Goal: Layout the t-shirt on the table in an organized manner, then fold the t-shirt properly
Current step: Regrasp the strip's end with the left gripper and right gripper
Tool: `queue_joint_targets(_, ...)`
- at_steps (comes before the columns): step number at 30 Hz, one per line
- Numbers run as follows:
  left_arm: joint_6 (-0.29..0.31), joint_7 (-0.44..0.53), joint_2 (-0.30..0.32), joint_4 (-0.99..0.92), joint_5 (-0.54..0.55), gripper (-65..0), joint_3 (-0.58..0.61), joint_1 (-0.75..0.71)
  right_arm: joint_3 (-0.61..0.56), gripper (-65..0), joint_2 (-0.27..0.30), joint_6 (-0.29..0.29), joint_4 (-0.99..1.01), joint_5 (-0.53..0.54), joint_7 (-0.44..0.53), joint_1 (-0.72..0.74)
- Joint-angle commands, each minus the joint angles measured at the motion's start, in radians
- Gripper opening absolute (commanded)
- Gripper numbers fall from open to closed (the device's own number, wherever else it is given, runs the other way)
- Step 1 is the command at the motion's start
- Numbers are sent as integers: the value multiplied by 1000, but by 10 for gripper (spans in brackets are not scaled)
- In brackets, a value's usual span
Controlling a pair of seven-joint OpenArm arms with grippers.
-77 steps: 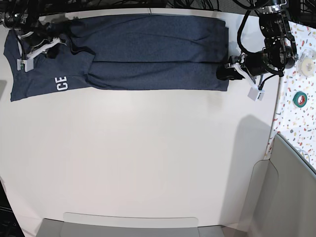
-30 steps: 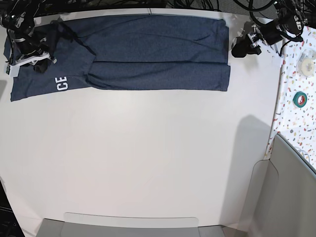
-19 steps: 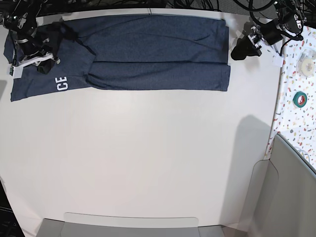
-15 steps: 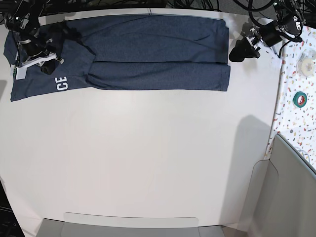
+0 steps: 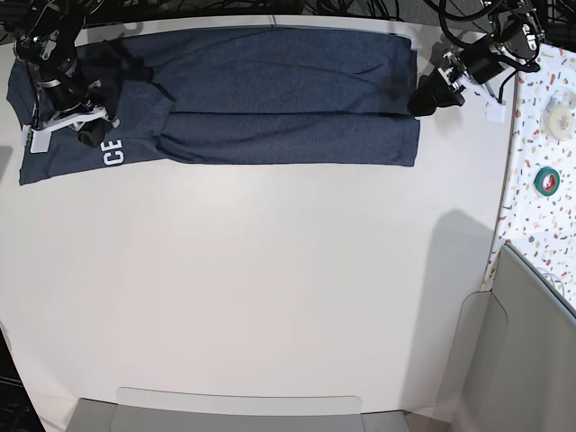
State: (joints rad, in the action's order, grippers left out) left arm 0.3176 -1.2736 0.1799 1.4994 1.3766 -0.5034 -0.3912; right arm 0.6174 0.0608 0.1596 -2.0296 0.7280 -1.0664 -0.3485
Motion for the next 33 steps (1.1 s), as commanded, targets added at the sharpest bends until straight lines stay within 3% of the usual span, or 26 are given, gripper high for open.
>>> queue_joint_targets(1, -16, -1, 0, -1, -19, -243, 16, -7, 5, -650, 6, 2, -16, 9, 18, 10)
queue_joint_targets(4, -34, 1, 5, 2, -19, -243, 24, -7, 3, -650, 6, 2, -16, 9, 18, 22)
queue_joint_targets(9, -180, 7, 7, 31, -18, -243, 25, -8, 3, -650, 14, 2, -15, 9, 16, 44)
queue_joint_targets(14, -259, 8, 7, 114, -73, -243, 32, -10, 3, -650, 14, 2, -15, 9, 16, 44)
queue_joint_targets(18, -268, 1, 0, 155, -130, -243, 32, -10, 3, -650, 15, 2, -15, 9, 16, 49)
queue_joint_targets(25, -266, 12, -1, 157, -139, -243, 30, -8, 3, -650, 12, 2, -13, 8, 16, 50)
queue_joint_targets(33, -260, 13, -67, 155, -141, -243, 30, -7, 3, -650, 7, 2, -13, 8, 16, 52)
